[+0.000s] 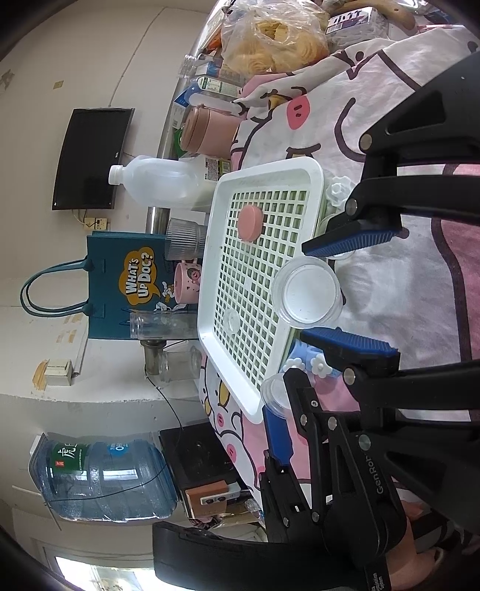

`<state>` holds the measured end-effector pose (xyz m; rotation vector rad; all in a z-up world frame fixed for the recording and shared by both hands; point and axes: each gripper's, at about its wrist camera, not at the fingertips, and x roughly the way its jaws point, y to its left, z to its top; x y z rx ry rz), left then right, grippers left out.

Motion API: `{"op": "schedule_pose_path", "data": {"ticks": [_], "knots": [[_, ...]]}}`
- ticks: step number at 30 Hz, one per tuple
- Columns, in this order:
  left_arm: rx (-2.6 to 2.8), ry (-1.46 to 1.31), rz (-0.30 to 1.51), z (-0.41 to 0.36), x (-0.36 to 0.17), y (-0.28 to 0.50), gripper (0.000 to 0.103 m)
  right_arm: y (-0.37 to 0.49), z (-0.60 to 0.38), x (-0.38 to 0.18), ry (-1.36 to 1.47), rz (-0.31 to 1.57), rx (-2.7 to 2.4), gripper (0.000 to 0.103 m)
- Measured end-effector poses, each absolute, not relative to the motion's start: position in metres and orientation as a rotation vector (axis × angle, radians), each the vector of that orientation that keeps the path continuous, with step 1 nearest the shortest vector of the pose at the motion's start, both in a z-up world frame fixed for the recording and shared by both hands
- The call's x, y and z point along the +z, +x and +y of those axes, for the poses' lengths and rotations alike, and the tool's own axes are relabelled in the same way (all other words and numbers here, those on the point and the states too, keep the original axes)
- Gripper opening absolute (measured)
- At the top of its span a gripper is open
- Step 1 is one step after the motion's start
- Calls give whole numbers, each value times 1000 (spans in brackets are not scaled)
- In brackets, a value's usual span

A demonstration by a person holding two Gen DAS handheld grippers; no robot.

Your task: Organize rigid objects

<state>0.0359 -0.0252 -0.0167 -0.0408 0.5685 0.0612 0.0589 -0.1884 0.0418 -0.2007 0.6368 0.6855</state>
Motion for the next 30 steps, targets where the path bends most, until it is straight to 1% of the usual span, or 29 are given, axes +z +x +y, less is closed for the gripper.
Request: {"op": "schedule_pose_path", "data": {"ticks": [30], "knots": [[57,-60,580,-24,-19,38,39,60,-189,41,-190,643,688,39]]}}
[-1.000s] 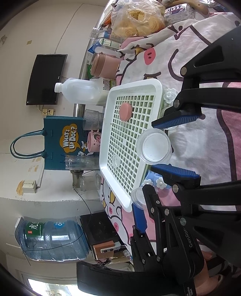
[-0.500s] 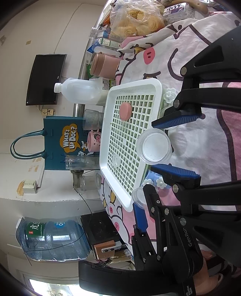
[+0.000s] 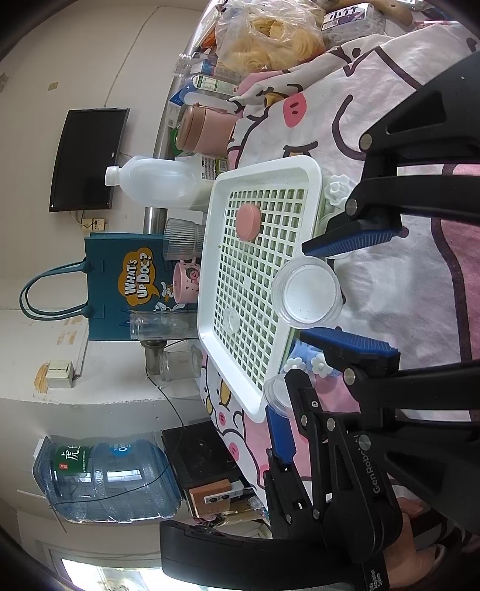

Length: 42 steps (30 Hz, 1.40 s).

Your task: Organize rigid objects

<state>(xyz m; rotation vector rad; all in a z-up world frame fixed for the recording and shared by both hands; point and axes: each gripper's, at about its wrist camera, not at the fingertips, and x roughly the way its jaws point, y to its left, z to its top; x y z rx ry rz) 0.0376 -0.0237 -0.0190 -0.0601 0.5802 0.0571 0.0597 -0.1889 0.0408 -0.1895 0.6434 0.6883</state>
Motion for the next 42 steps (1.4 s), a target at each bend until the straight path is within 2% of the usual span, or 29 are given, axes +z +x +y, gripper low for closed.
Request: {"op": "schedule_pose_path", "data": {"ticks": [42], "knots": [[53,-62,582,-22,-19,39,39,57,-188,41,-173,646,679,39]]}}
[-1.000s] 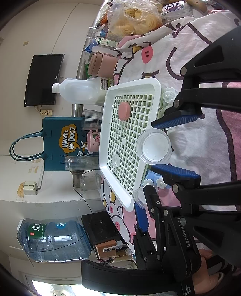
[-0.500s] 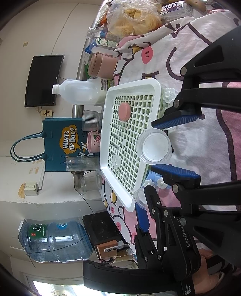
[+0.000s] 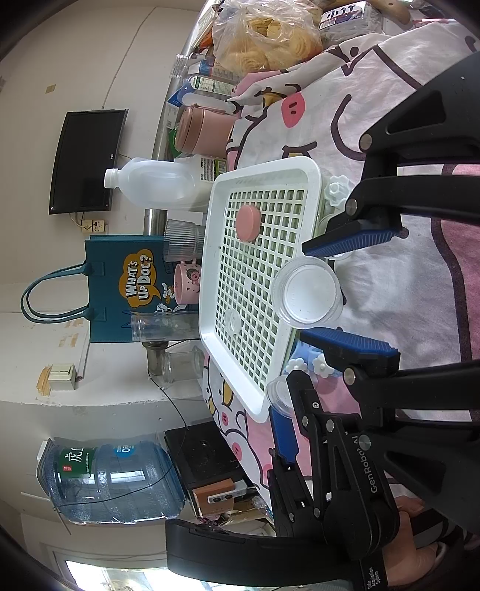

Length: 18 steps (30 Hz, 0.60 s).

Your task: Organize rigid objects

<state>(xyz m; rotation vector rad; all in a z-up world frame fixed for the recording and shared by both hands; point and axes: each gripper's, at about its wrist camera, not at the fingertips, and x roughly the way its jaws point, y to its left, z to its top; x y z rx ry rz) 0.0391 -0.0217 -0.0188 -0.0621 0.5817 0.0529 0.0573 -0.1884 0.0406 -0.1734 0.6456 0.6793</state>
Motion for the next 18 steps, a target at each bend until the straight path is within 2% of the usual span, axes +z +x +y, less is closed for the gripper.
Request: {"op": "schedule_pose_path", "data": {"ticks": [18], "knots": [[53,-82,587,-23,-21,39,39,64,-193,41,-136,669,672,39]]}}
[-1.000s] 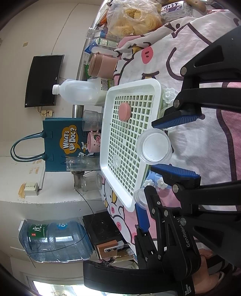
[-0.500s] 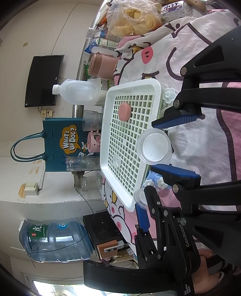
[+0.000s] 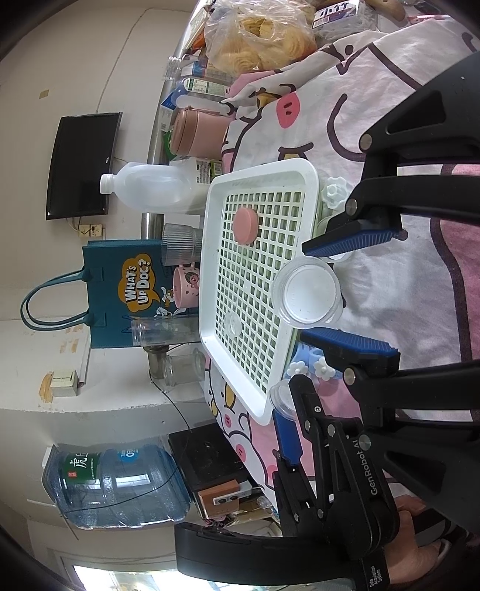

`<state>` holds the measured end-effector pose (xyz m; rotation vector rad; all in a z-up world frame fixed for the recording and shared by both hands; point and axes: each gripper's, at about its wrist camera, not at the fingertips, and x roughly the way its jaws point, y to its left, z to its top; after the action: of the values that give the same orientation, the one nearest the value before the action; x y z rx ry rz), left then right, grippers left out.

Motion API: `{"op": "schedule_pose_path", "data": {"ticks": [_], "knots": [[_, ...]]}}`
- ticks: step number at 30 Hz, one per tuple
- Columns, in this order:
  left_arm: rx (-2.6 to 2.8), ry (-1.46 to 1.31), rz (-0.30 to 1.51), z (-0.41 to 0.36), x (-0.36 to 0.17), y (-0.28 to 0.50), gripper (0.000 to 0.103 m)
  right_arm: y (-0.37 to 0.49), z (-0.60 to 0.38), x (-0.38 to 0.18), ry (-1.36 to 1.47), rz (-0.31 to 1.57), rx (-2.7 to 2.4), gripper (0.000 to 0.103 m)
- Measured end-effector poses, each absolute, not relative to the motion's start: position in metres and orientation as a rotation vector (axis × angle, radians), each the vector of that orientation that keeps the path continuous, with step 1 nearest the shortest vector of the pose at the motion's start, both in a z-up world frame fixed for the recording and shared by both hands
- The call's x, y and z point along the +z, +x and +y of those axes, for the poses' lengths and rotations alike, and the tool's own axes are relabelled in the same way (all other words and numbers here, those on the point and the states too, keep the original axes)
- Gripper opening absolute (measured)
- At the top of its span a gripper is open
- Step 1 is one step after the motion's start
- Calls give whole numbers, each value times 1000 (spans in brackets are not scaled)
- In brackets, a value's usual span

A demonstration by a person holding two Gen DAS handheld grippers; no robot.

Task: Organize rigid objects
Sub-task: 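Lower both clear containers onto the grid tray and open both tools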

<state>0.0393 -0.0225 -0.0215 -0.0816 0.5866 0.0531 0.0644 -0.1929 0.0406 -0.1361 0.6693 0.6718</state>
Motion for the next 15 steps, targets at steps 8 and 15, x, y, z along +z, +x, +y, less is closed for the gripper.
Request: {"op": "schedule_pose_path", "data": {"ticks": [8,15], "knots": [[16,-156,587,-11,-4,34,39,81,-206,46,-57,712,691,39],[13,-185,565,14,40,57,39,126,-225,81,-1,732,722,39]]}}
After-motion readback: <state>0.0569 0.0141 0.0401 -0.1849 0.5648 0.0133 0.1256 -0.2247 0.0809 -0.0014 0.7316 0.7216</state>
